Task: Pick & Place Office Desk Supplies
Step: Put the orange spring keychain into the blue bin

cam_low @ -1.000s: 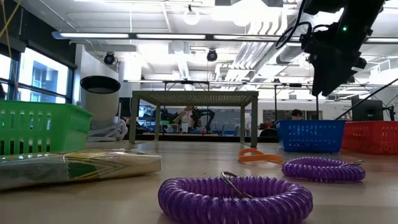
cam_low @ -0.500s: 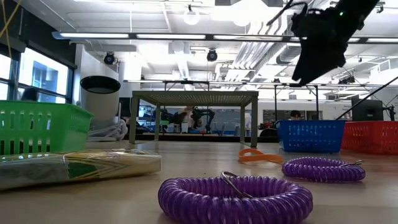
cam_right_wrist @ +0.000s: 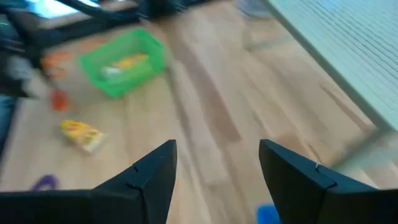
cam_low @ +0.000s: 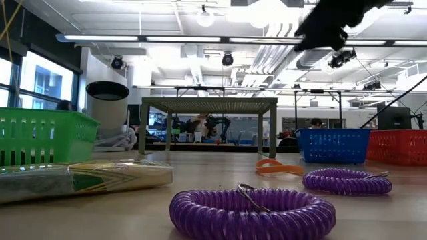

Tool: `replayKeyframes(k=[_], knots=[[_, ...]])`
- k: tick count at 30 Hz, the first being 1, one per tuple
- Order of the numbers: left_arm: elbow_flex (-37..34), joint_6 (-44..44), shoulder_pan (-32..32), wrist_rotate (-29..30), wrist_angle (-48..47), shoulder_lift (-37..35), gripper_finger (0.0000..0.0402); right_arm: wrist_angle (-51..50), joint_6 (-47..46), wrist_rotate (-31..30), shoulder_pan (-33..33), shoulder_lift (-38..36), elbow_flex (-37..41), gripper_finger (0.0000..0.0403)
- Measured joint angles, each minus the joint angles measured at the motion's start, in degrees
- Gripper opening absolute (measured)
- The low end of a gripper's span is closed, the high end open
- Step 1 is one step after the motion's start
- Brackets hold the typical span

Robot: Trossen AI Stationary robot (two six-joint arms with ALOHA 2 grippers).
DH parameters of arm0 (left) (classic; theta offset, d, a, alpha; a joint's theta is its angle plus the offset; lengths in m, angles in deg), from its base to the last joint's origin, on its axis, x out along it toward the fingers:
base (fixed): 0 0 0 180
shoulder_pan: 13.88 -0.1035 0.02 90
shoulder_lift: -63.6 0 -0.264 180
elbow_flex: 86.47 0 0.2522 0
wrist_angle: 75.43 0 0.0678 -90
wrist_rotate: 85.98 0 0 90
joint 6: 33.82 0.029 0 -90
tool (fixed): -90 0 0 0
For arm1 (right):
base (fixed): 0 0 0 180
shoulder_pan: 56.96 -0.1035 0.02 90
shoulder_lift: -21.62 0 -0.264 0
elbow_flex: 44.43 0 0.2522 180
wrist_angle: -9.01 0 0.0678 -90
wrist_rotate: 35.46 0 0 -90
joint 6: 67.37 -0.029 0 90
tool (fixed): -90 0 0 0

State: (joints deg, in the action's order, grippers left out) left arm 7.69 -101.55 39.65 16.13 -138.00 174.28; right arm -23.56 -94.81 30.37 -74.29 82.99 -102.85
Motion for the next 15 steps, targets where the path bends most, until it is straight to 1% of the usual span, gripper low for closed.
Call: replayKeyframes(k=[3,7,11,15], knots=[[0.0,0.1,-0.1,0.1,0.1,1.8,0.0195,4.7,4.5,2.7,-1.0,0.0,0.0,0.0217],[0.0,-4.4,-1.1,0.4,0.0,2.4,0.0195,8.2,8.4,6.8,-1.5,0.0,0.0,0.0217],[0.0,-5.6,-2.3,0.2,0.3,2.5,0.0195,8.6,9.8,9.6,-1.4,0.0,0.0,0.0217],[0.0,-4.4,-3.3,0.2,0.4,2.6,0.0195,8.7,11.0,9.8,-1.4,0.0,0.0,0.0217]])
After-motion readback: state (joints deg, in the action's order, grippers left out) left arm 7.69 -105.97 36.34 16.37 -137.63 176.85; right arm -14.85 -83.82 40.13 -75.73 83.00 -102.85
